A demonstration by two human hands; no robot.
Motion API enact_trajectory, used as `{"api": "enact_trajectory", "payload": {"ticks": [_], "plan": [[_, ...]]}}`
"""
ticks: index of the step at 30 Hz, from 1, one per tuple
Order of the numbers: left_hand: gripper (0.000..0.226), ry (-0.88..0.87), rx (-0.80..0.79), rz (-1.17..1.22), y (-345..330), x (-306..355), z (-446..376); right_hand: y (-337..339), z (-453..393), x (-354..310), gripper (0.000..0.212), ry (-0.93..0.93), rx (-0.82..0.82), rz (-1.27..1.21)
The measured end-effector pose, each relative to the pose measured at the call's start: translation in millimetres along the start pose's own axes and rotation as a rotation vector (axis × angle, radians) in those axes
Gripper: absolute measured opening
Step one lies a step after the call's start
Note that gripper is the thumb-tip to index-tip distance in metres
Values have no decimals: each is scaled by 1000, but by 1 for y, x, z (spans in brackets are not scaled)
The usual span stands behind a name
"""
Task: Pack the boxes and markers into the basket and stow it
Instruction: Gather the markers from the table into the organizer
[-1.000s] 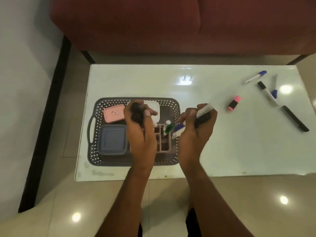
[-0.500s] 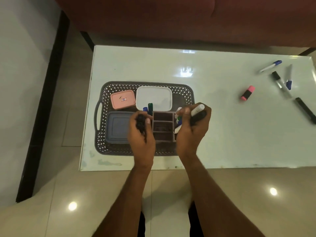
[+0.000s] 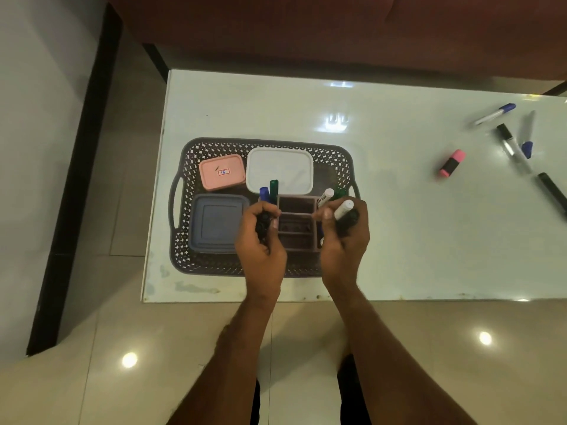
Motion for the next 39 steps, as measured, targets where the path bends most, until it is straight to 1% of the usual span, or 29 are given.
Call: {"api": "enact_trajectory", "payload": {"ticks": [2,5,9,13,17,21,25,28,30,33,35,39], "plan": [[39,-5,1,6,0,-1,0,-1,1,2,16,8,-2,58],[41,-20,10,11,-2,-1,0,1,0,4,17,77,-33,87],[34,-7,35,10,-6,-1,2,4,3,5,16,86,-29,99],[33,15,39,-9,-8,-3,1,3,6,6,19,95,-10,123],[33,16,44,-31,-9,-4,1,4,4,9,18,157,36,172],[32,11,56,-62,-10,-2,-1,4,3,8,19,204,40,233],[37,36,69,-66,-13,3,0,5,2,11,20,169,4,217],[35,48,83,-69,-13,2,3,10,2,11,24,133,-37,183],[36,53,106,-63,-13,3,4,15,1,8,27,121,-63,153],[44,64,160,-63,-16,8,8,25,-3,9,35,98,-101,128],[49,45,185,-78,-17,12,12,33,-7,11,38,105,-123,127],[54,-60,248,-162,-21,17,15,52,-22,11,43,143,-129,106]]}}
Point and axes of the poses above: each hand's wrist, its own z-axis away from the middle knuckle, its own y-axis out of the back of the hand, x = y × z, the point moved 1 cm from there along -z, towards the middle knuckle, and after that the axes turned 5 degrees about x, right-handed, at the moved point
